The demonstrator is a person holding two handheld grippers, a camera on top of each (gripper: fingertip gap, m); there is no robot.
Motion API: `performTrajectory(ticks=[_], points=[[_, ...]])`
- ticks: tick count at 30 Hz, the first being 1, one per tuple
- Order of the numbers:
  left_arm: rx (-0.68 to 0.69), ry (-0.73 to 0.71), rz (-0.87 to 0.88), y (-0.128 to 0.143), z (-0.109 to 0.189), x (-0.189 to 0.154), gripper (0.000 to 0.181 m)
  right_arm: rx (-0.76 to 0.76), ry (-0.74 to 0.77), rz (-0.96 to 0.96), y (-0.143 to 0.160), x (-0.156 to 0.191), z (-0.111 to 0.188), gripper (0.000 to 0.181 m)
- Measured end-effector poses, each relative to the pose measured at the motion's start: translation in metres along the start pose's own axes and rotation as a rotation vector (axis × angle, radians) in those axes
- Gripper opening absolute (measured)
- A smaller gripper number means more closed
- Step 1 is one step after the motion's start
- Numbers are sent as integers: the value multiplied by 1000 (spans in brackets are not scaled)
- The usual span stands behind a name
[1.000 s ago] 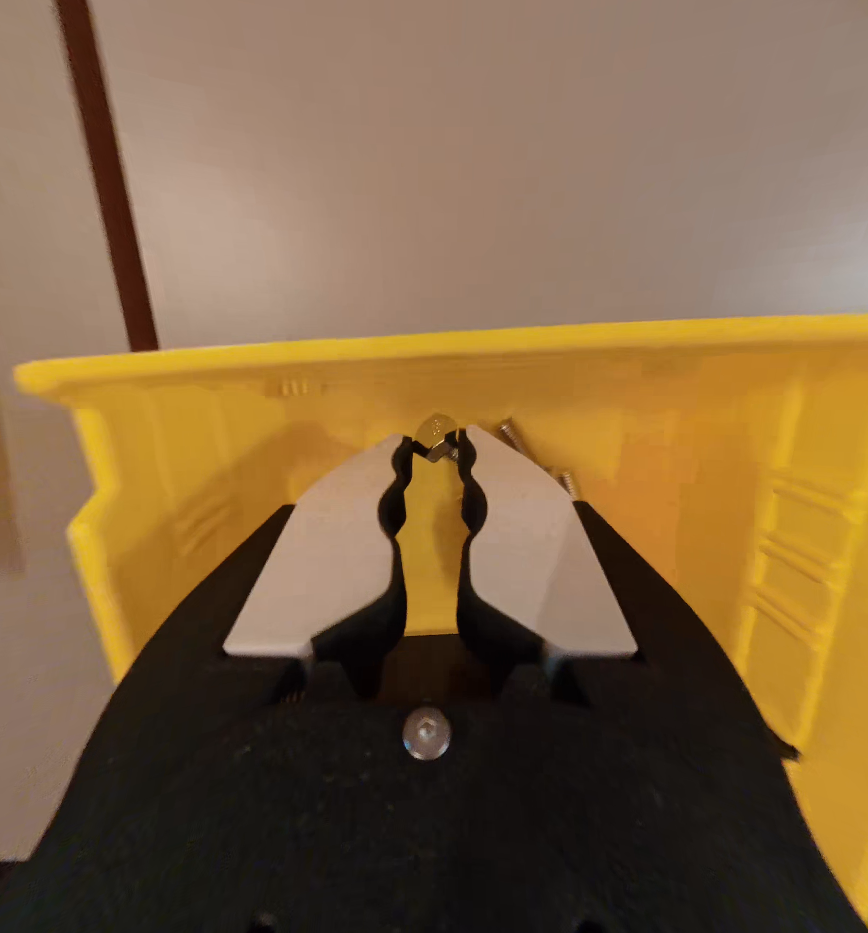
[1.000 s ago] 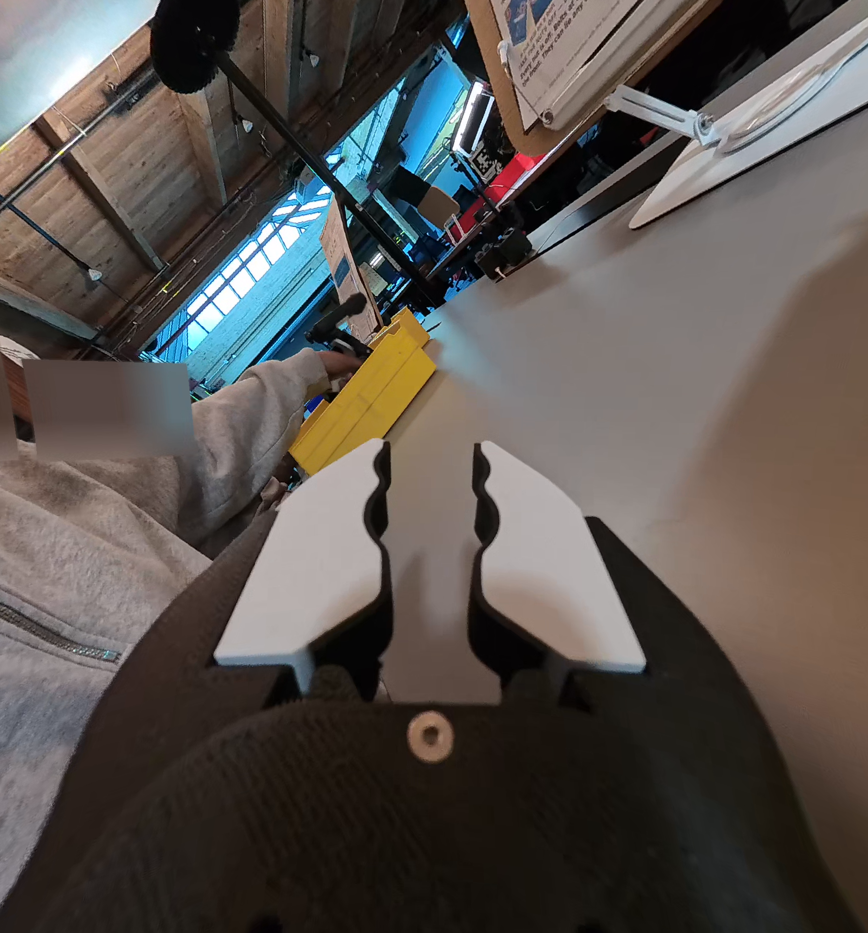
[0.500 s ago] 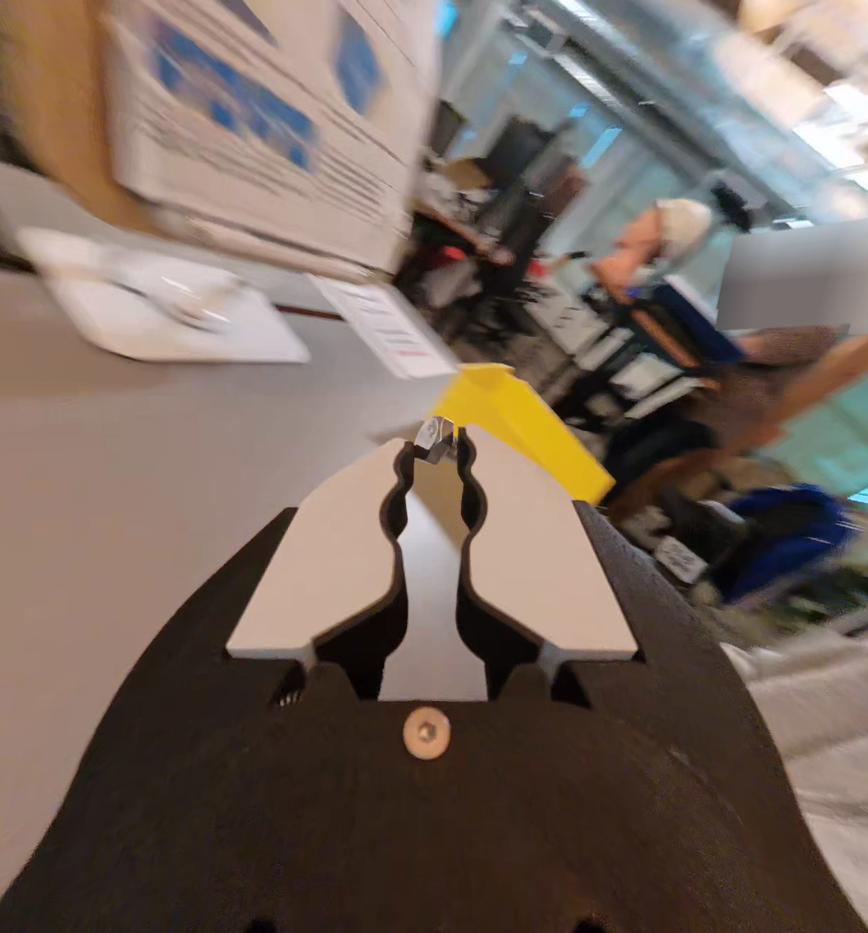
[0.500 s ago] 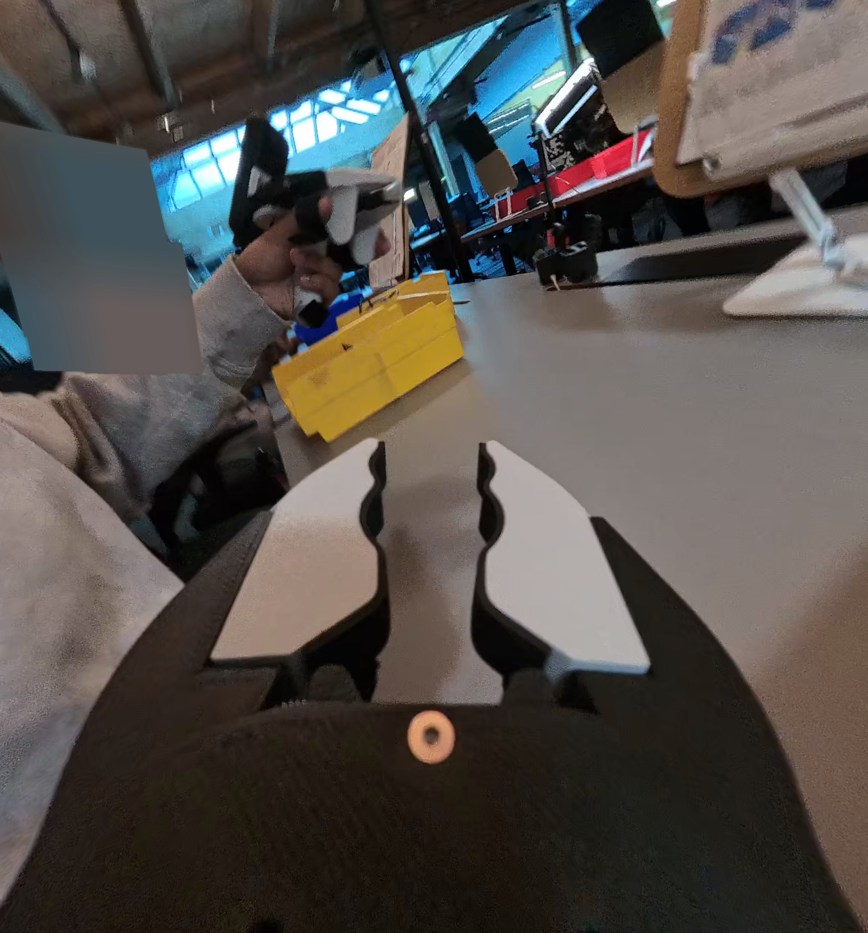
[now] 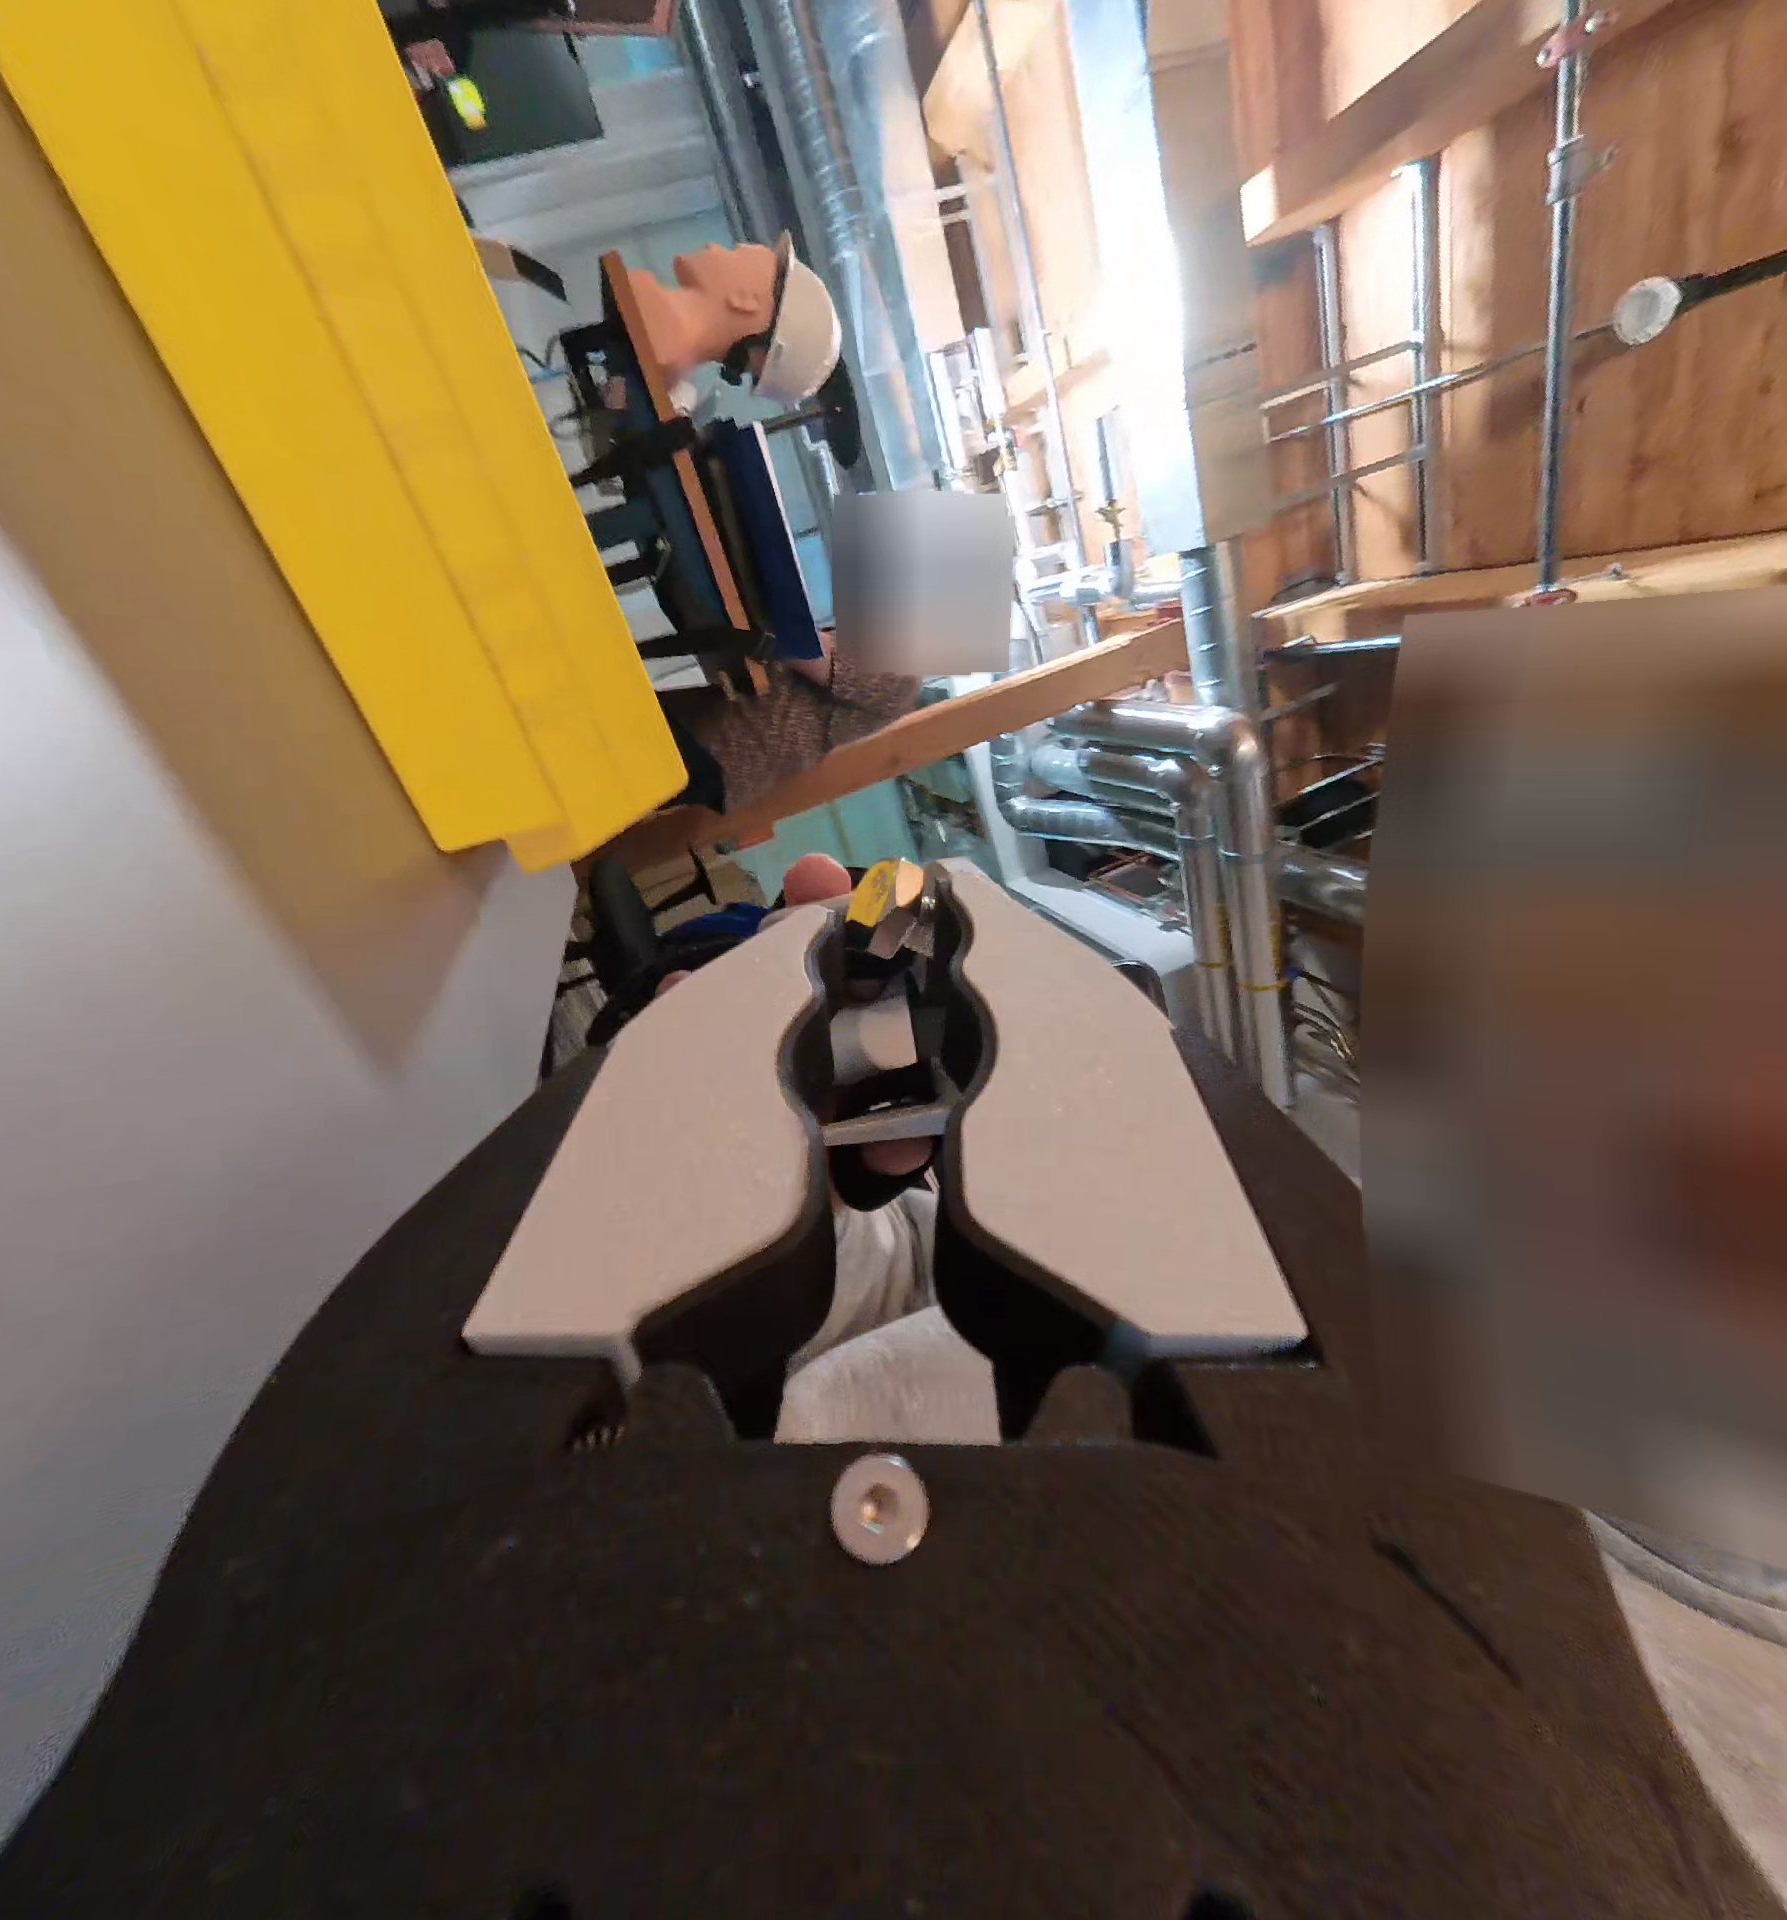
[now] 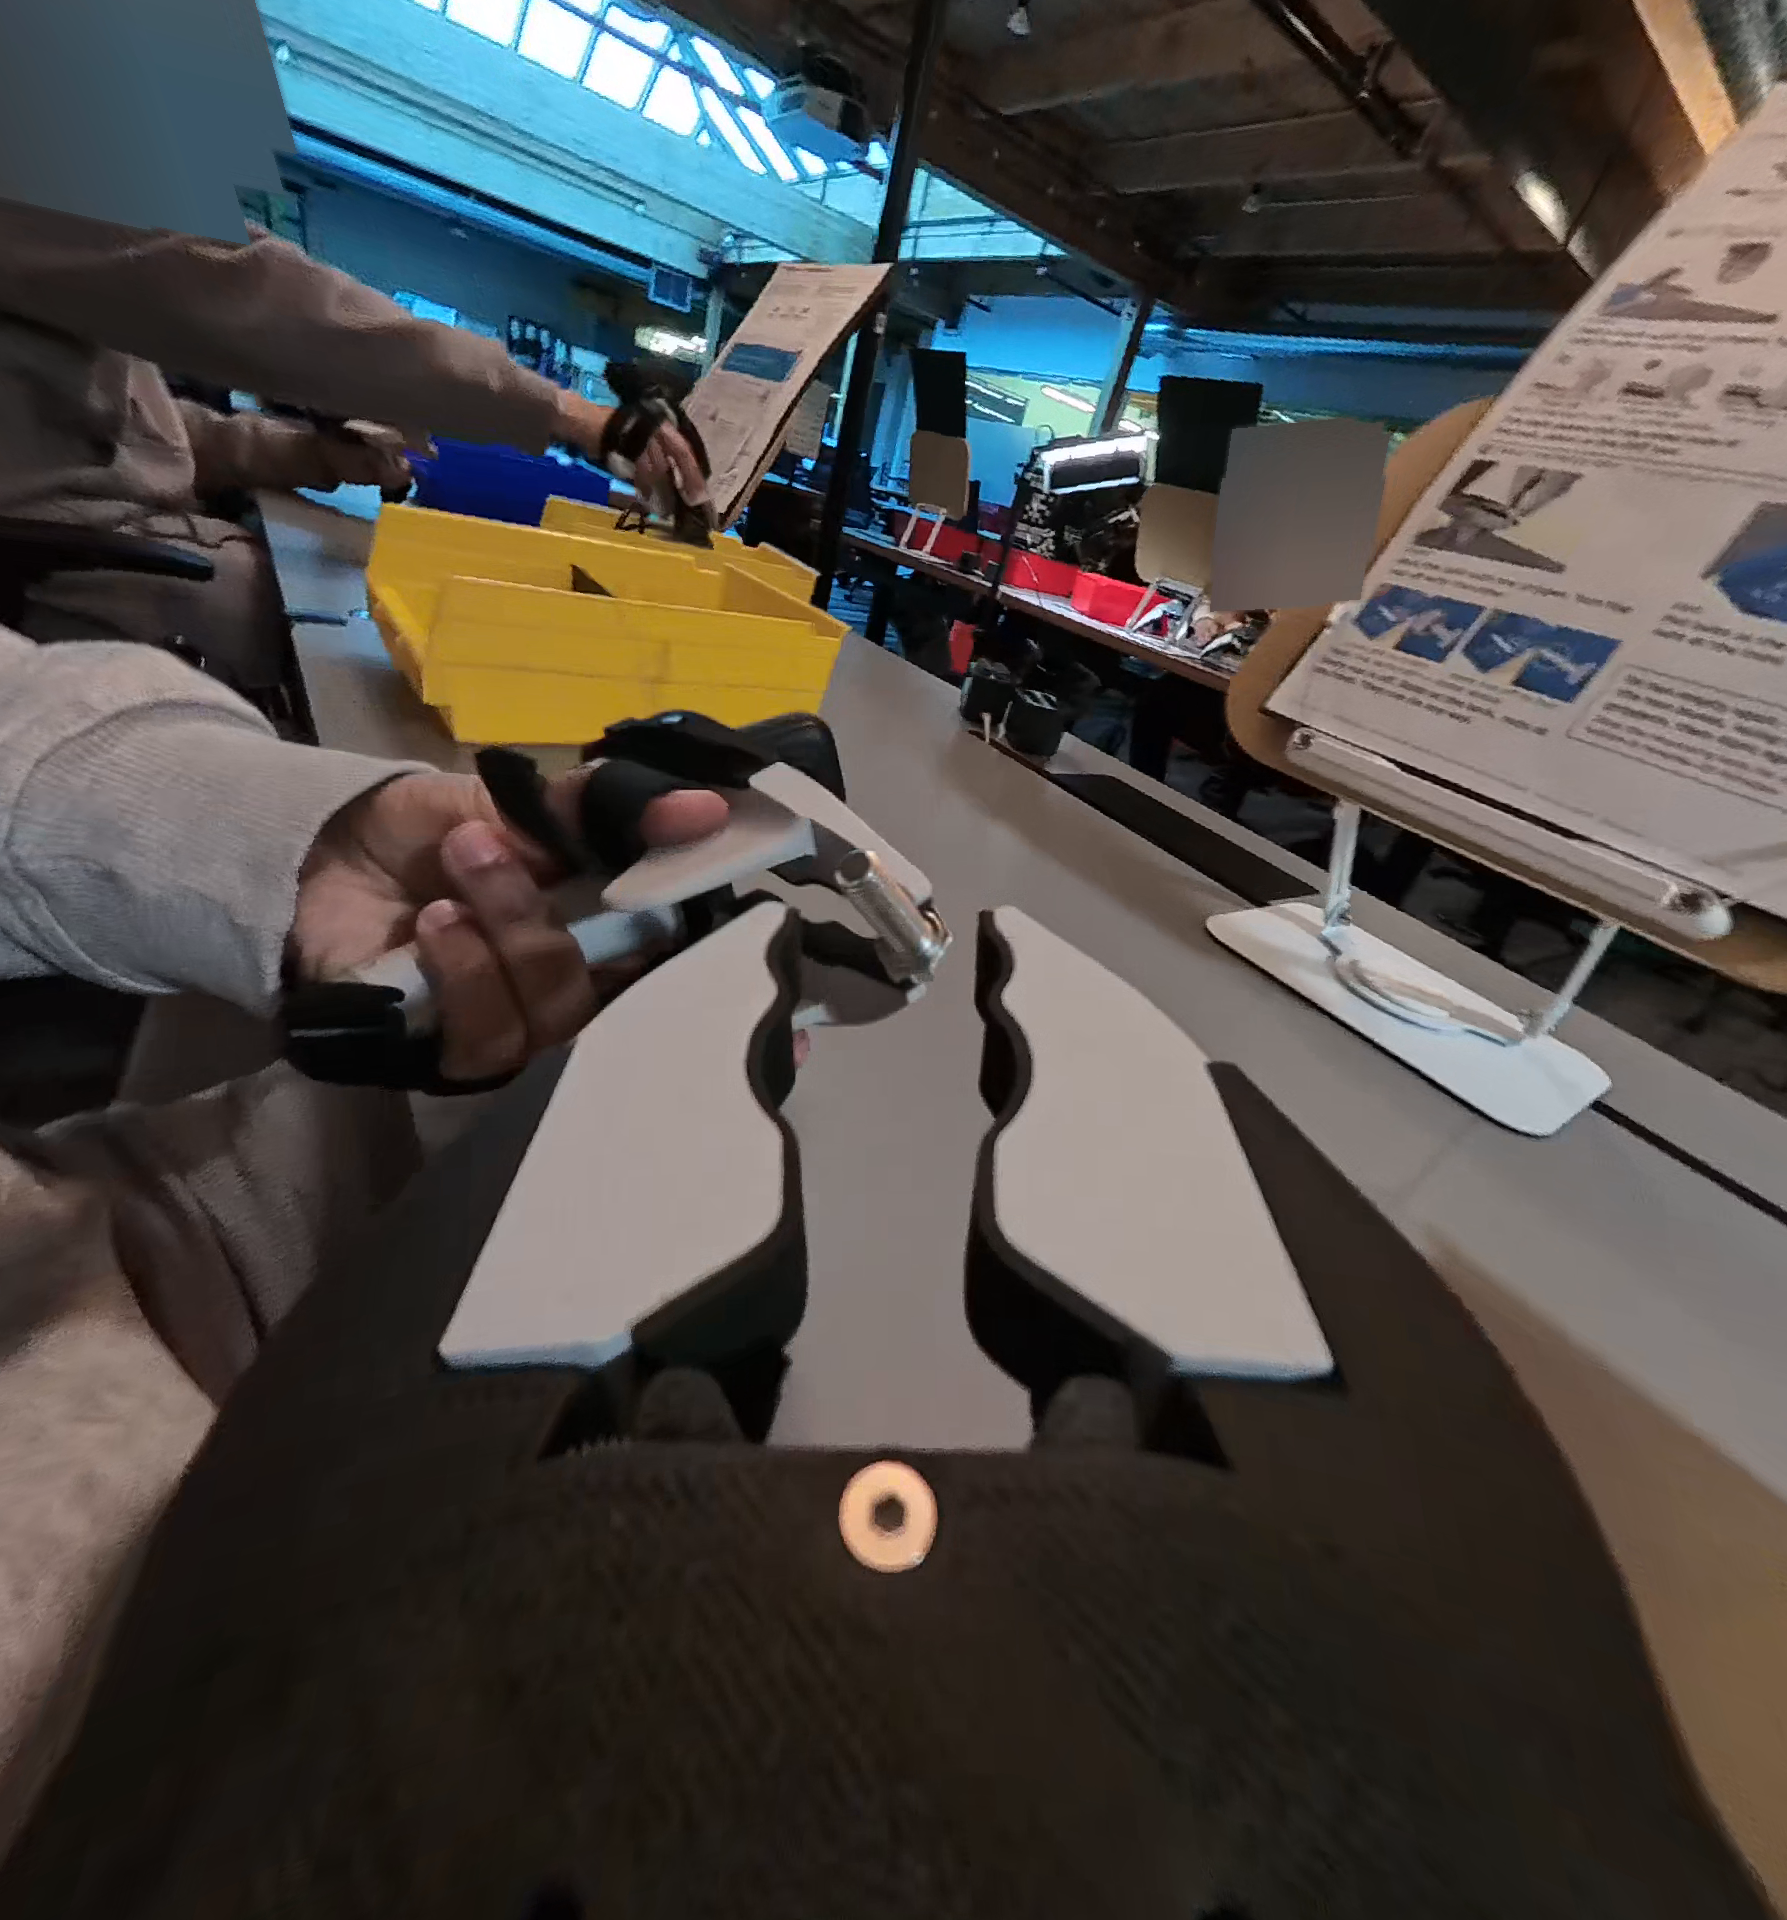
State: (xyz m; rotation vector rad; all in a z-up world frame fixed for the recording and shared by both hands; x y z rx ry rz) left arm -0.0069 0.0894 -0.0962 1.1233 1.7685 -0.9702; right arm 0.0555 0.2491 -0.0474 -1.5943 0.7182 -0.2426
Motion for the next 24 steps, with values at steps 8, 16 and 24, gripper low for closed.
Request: performTrajectory(ticks=[8,16,24], points=[[78,43,128,11,-4,15,18,63,-11,130,3,10,-3,21],[140,55,49,7,-4,14,46,61,-40,101,1,10,-3,10],[240,-82,-576,1,-3,-6,65,47,-17,-235,4,-15,5,10]])
Point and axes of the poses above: each gripper's, where its closed fingertips meet, z back along the fingers, y out of its underside, x = y × z across the jaws, the point moved 9 cm from there along z, back along the fingers, and after that the axes turned 8 degrees about -x, right-handed, at the moved point
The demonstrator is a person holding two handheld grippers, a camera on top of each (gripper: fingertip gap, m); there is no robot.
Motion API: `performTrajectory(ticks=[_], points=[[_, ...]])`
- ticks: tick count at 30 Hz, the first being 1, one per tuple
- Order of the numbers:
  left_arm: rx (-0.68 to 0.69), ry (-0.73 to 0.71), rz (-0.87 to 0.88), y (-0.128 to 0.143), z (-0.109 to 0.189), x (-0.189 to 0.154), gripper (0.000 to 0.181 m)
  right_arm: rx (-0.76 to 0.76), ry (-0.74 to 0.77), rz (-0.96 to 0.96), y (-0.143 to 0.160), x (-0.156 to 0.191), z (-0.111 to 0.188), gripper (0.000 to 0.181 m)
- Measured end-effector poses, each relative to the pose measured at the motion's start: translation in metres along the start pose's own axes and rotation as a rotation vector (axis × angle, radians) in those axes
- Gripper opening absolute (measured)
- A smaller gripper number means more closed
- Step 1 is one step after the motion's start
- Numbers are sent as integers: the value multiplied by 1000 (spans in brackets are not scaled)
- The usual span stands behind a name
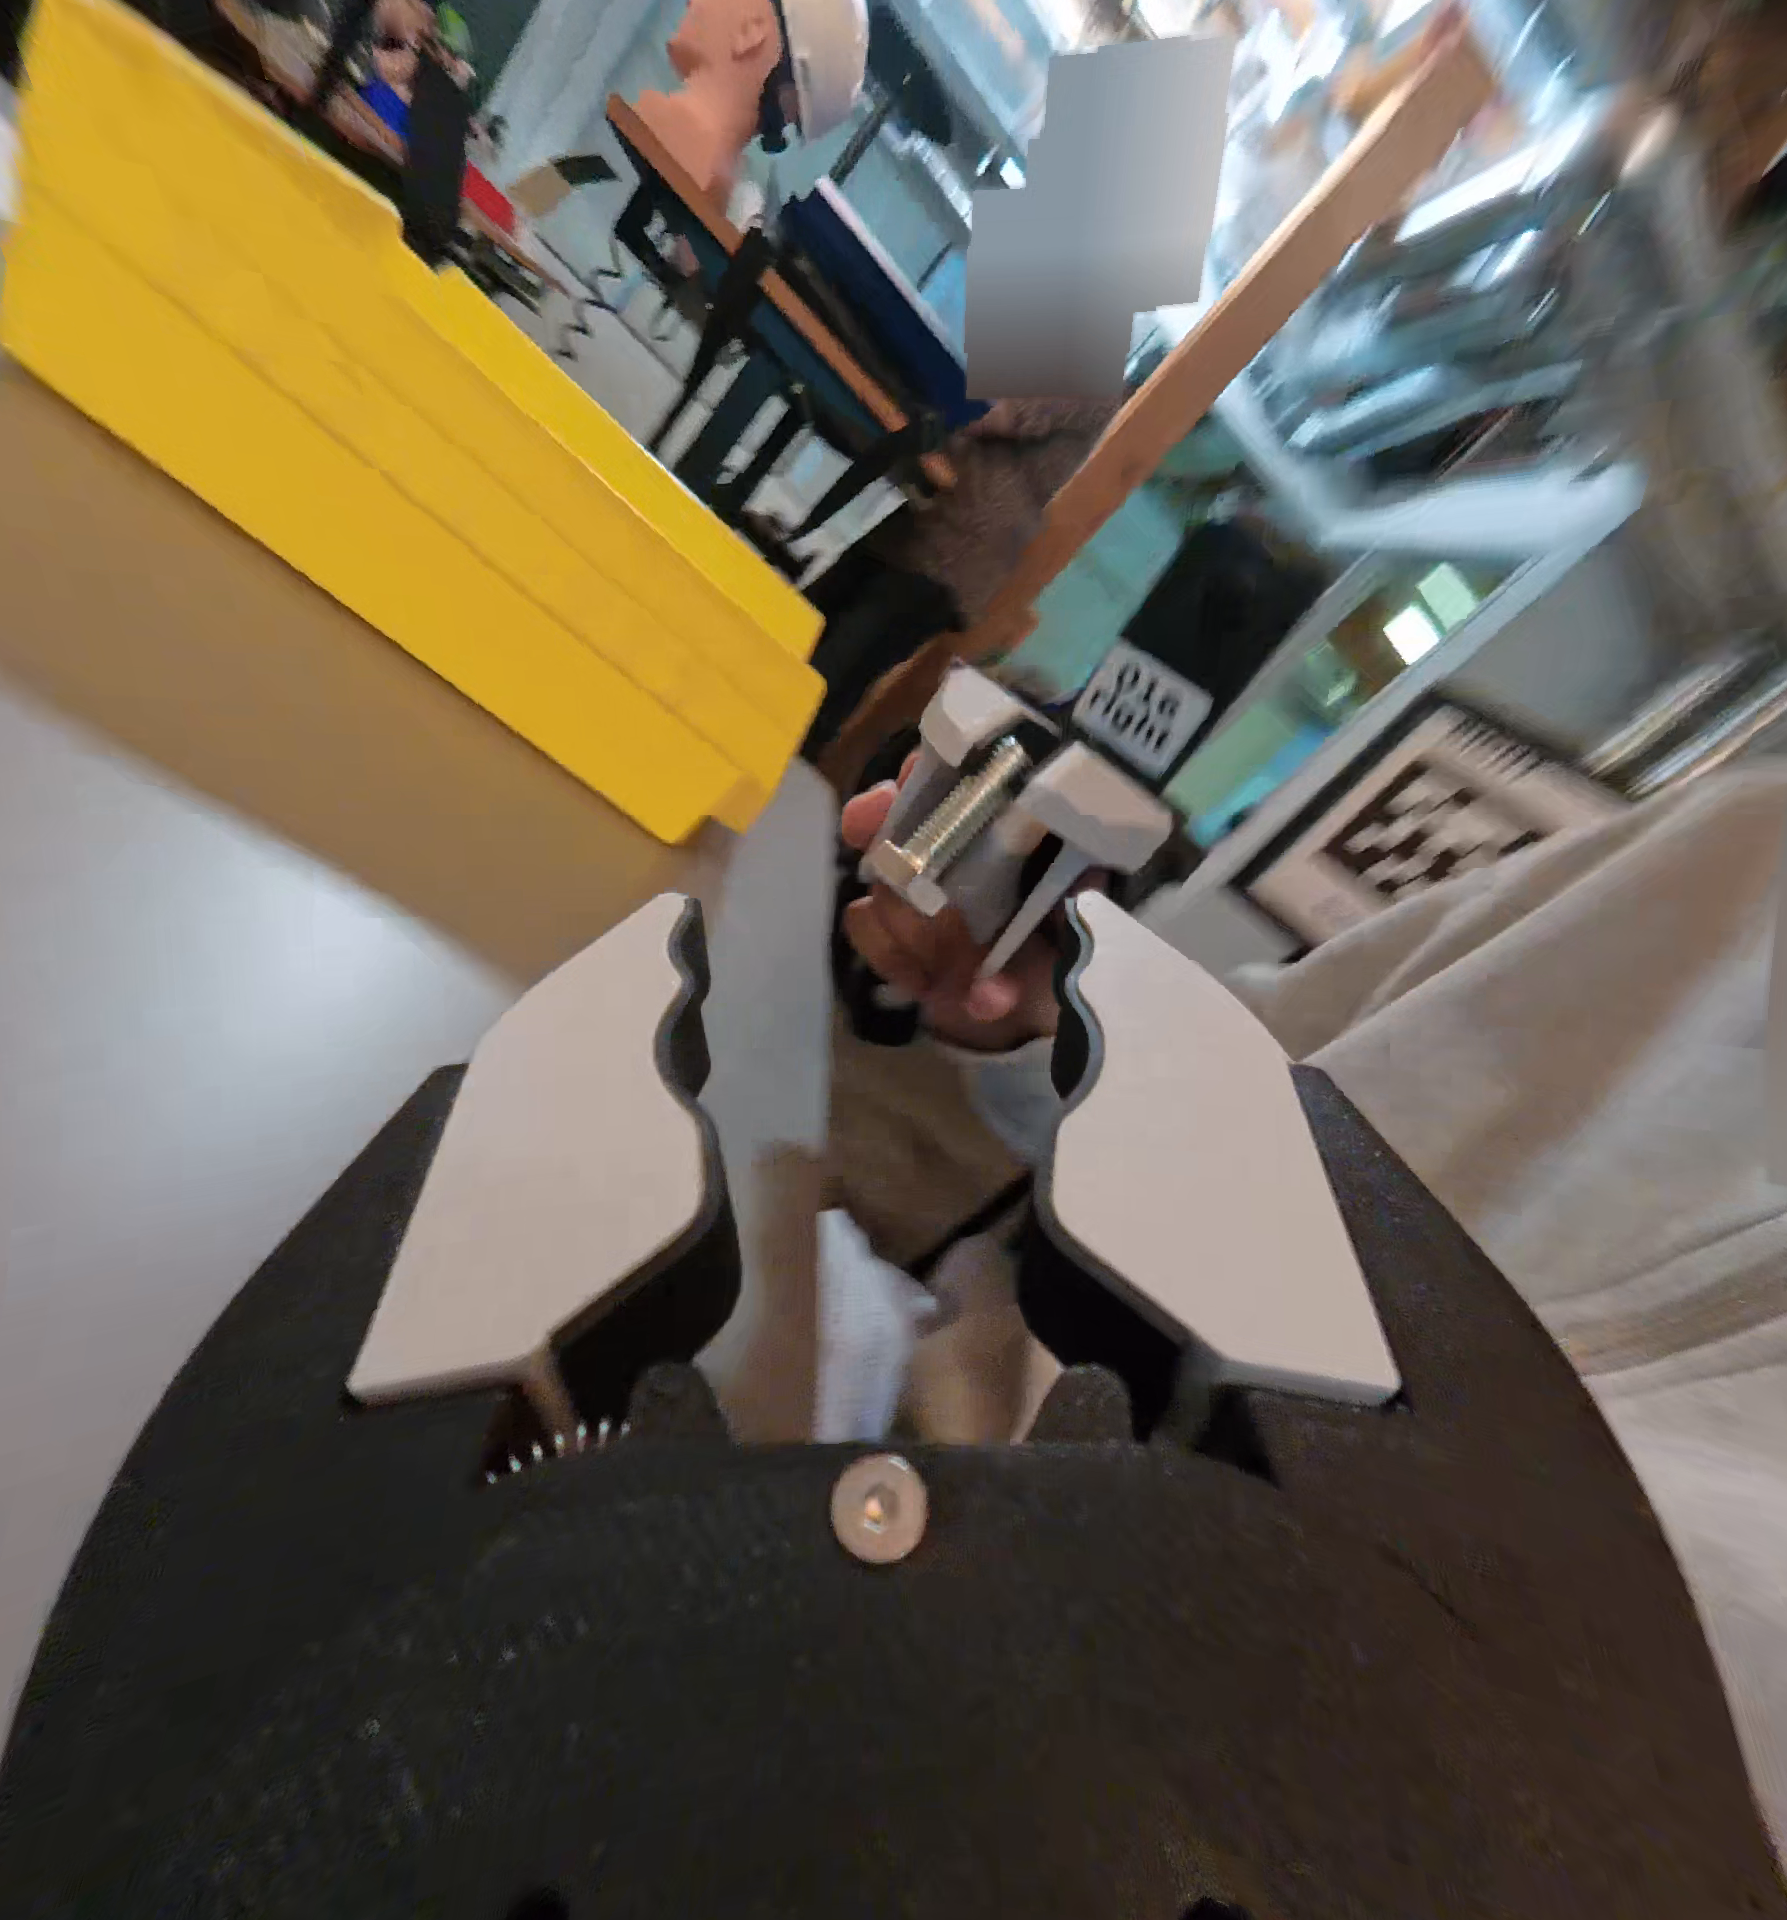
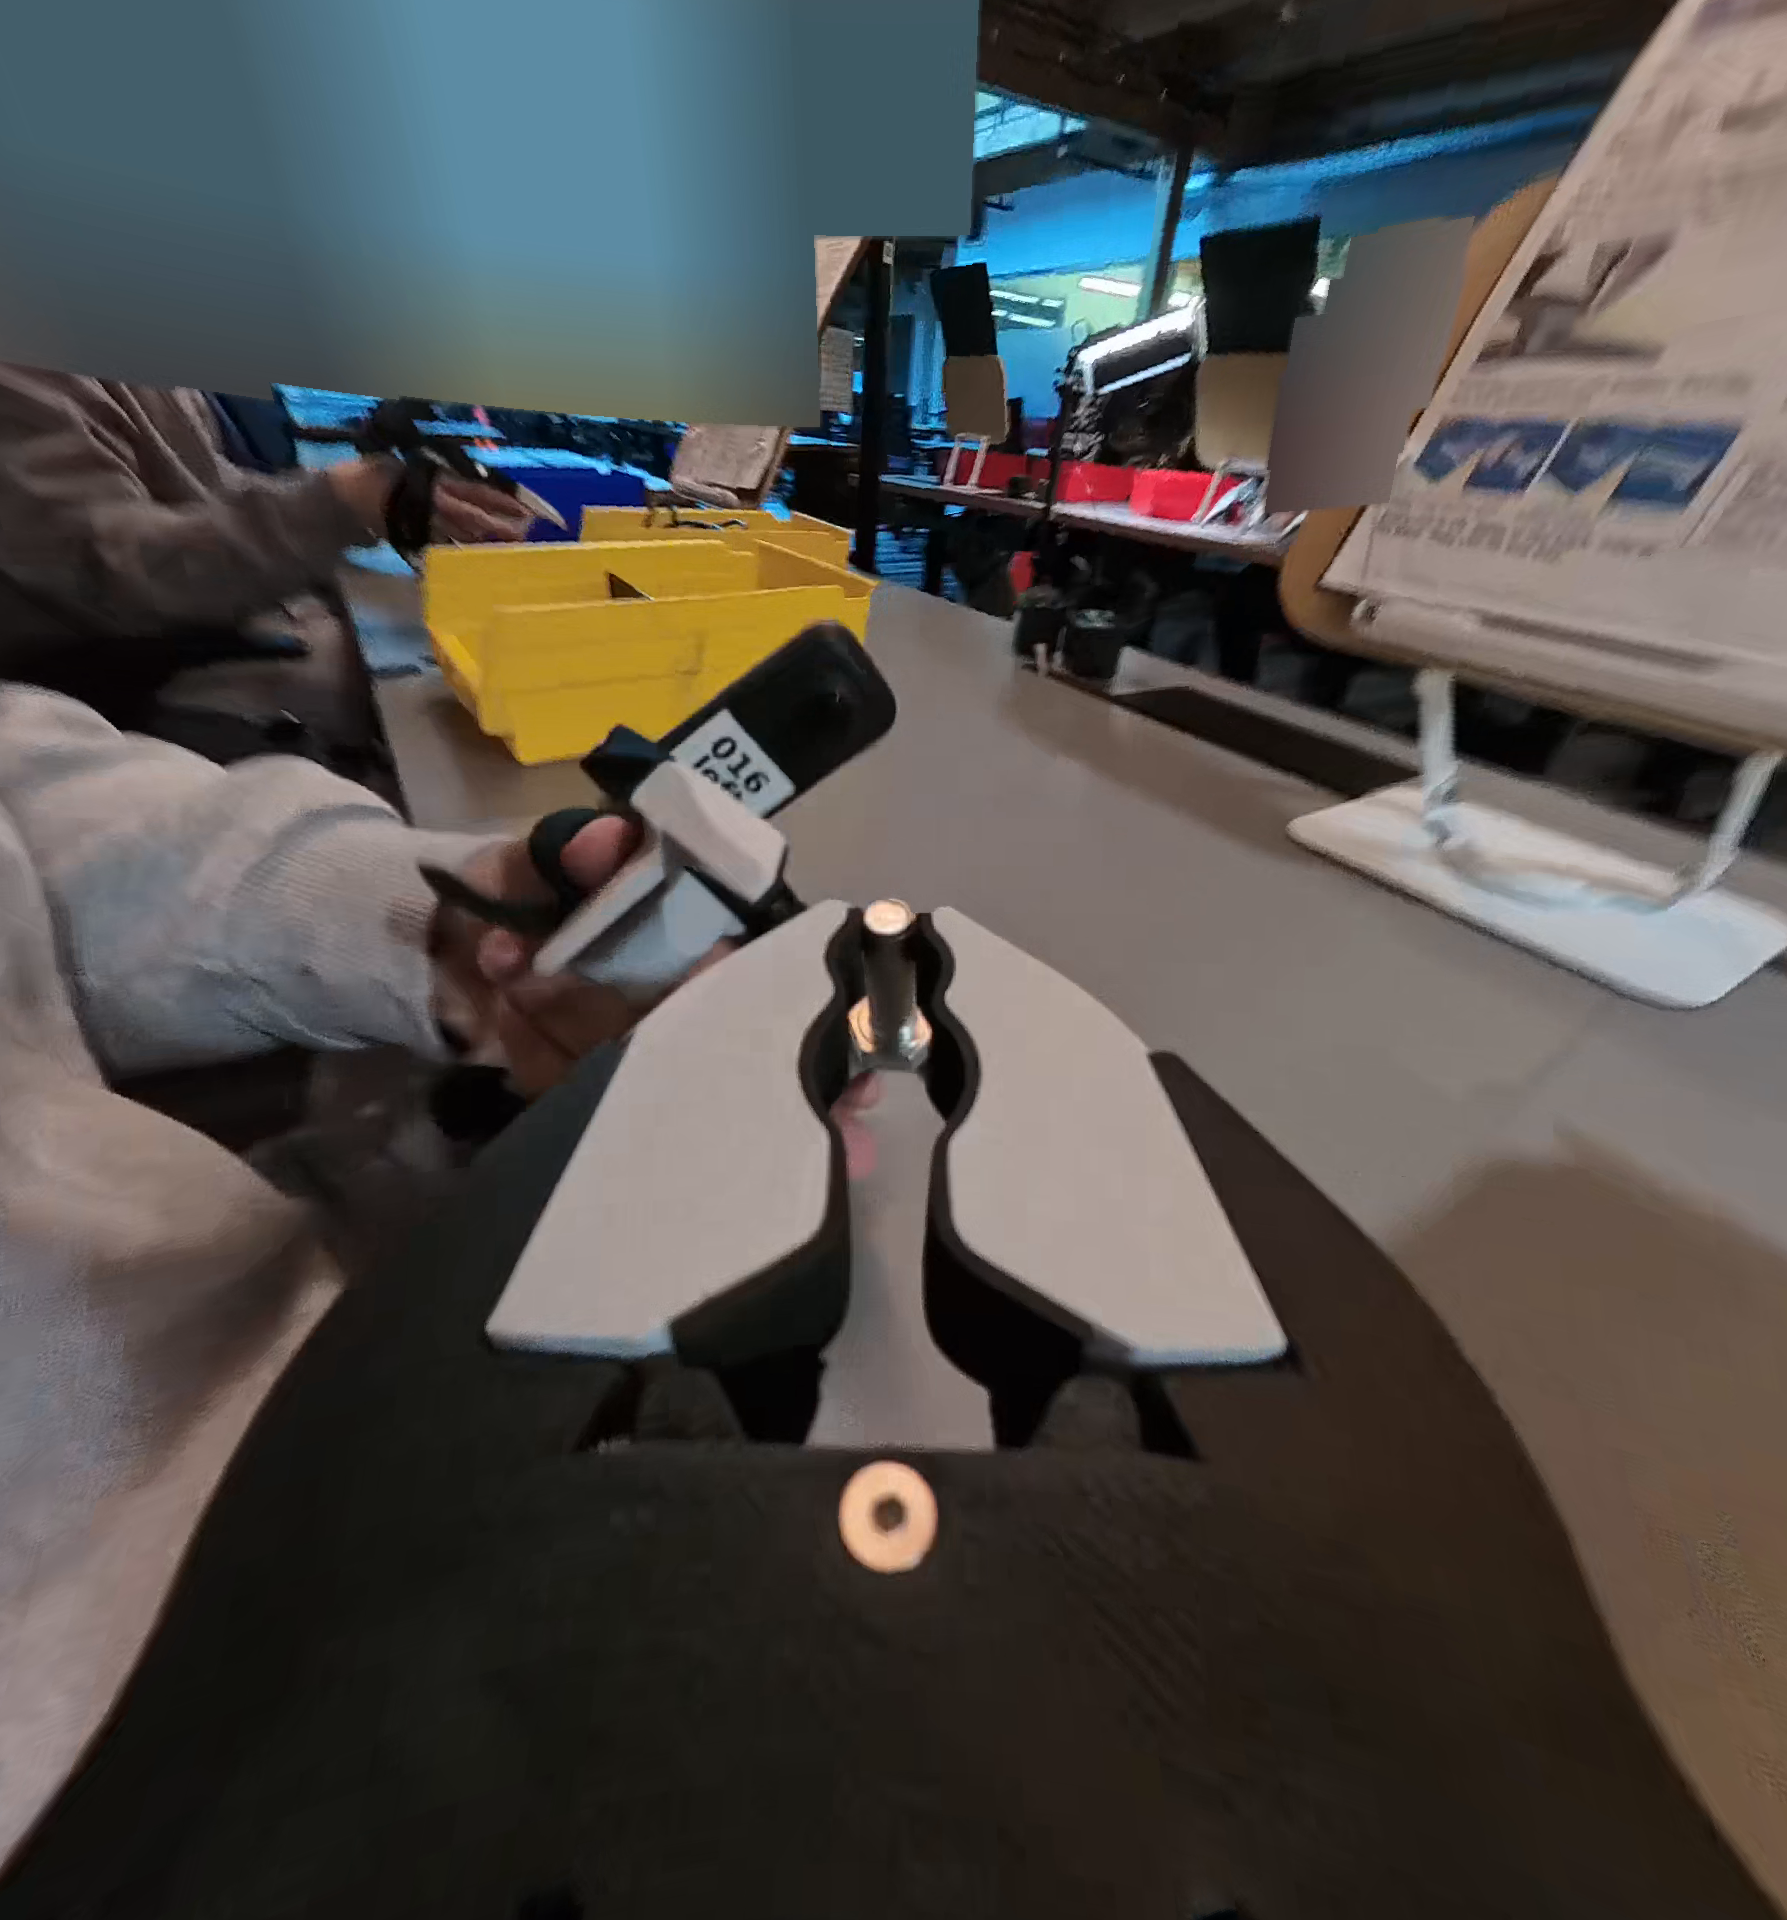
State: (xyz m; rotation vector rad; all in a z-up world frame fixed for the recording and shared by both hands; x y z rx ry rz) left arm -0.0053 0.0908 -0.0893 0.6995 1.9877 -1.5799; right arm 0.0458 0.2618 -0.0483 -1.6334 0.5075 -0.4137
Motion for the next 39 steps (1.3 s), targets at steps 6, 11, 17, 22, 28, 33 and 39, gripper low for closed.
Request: performTrajectory(ticks=[6,11,17,22,28,33,39], points=[[164,-108,-526,16,-6,-17,55,5,-105,-329,4,-19,7,9],[177,-83,-490,20,-9,-18,52,55,-152,-287,4,-13,5,9],[201,-36,-530,23,-9,-24,38,110,-215,-223,7,0,-2,9],[196,-39,-551,24,-9,-25,33,122,-232,-218,7,2,-2,10],[192,-31,-564,24,-9,-26,28,131,-245,-224,7,3,-3,10],[189,-18,-571,24,-9,-27,20,140,-256,-217,7,5,-3,10],[194,-10,-577,25,-10,-28,21,149,-265,-205,6,5,-2,10]])
Point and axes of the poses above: each gripper's, where its closed fingertips meet, z back along the fingers, y out of its underside, x = y × z across the jaws, the point moved 9 cm from there along z, back along the fingers, and after that the axes turned 8 degrees about -x, right-handed, at the moved point
